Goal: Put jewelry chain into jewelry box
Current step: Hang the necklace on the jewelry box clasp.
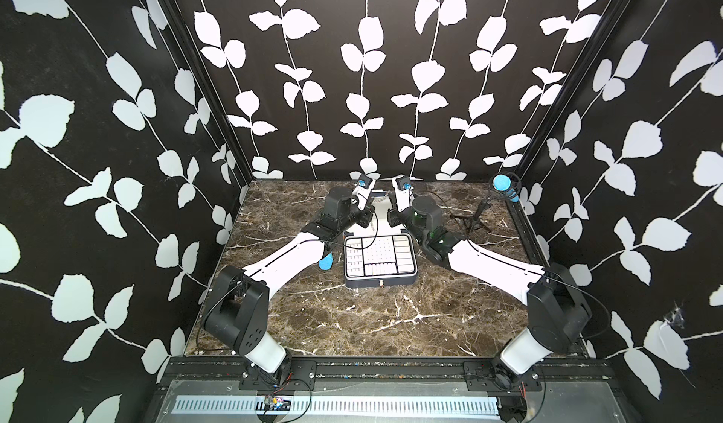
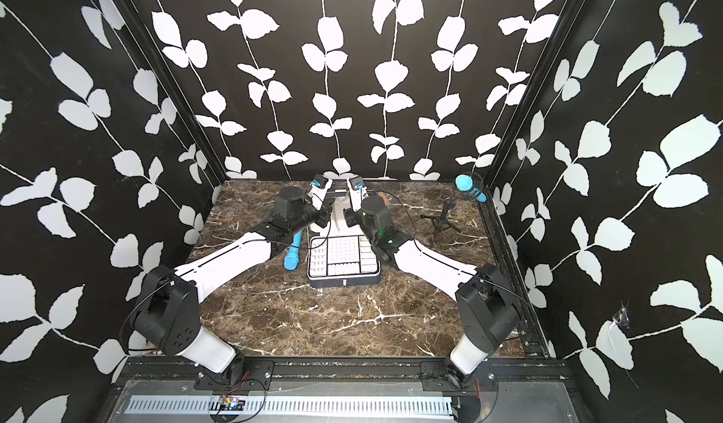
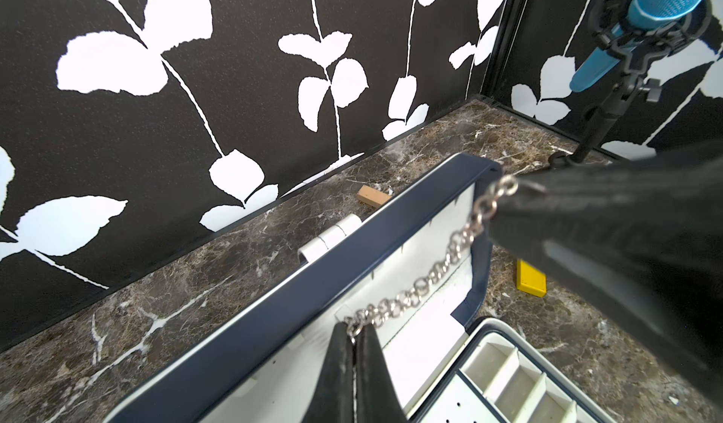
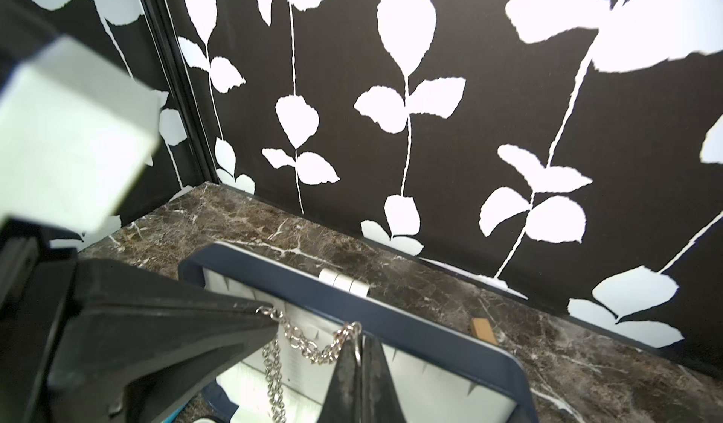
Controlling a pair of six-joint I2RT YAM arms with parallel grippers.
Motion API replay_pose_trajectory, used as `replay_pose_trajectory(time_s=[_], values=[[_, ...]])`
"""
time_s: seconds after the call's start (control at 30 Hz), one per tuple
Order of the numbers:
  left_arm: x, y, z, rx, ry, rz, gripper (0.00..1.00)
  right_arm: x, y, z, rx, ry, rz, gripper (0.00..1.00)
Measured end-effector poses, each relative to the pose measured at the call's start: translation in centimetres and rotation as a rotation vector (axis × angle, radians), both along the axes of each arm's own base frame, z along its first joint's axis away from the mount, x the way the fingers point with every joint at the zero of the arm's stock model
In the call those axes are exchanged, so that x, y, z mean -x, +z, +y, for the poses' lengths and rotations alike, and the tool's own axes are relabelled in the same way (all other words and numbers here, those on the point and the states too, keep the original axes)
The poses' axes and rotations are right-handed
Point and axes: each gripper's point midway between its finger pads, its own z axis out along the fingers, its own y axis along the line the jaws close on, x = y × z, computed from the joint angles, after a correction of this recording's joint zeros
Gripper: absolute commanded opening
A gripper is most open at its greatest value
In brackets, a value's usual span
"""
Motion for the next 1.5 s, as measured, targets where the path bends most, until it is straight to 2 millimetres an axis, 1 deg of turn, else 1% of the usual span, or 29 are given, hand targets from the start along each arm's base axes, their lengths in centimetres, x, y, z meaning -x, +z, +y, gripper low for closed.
replay_pose_trajectory(time_s=[0.17, 0.3, 0.47, 0.67, 0.77, 0.97, 1.23, 1.4, 1.5], values=[[-0.2, -1.1, 0.1, -0.018, 0.012, 0.023, 0.0, 0.2, -1.1, -0.1, -0.019, -0.004, 0.024, 0.0], [-0.4, -1.4, 0.4, -0.028, 0.032, 0.026, 0.0, 0.2, -1.6, -0.4, -0.033, -0.014, 0.034, 0.0], [-0.9, -1.9, 0.6, -0.041, 0.054, 0.033, 0.0, 0.0, -1.2, -0.6, -0.058, -0.026, 0.025, 0.0], [-1.5, -3.3, 0.4, -0.06, 0.061, 0.057, 0.0, -0.3, -0.8, -0.9, -0.072, -0.04, 0.012, 0.0], [-1.9, -3.3, 0.4, -0.062, 0.066, 0.059, 0.0, -0.5, -1.0, -1.2, -0.071, -0.048, 0.013, 0.0], [-2.4, -2.5, 0.1, -0.052, 0.067, 0.044, 0.0, -1.1, -1.7, -1.4, -0.067, -0.06, 0.023, 0.0], [-2.6, -3.2, 0.0, -0.06, 0.068, 0.06, 0.0, -1.4, -2.2, -1.5, -0.075, -0.067, 0.034, 0.0], [-2.6, -3.2, 0.0, -0.061, 0.069, 0.064, 0.0, -1.5, -2.2, -1.6, -0.084, -0.068, 0.04, 0.0], [-2.6, -3.2, 0.1, -0.061, 0.073, 0.068, 0.08, -1.5, -2.3, -1.6, -0.089, -0.069, 0.043, 0.0]])
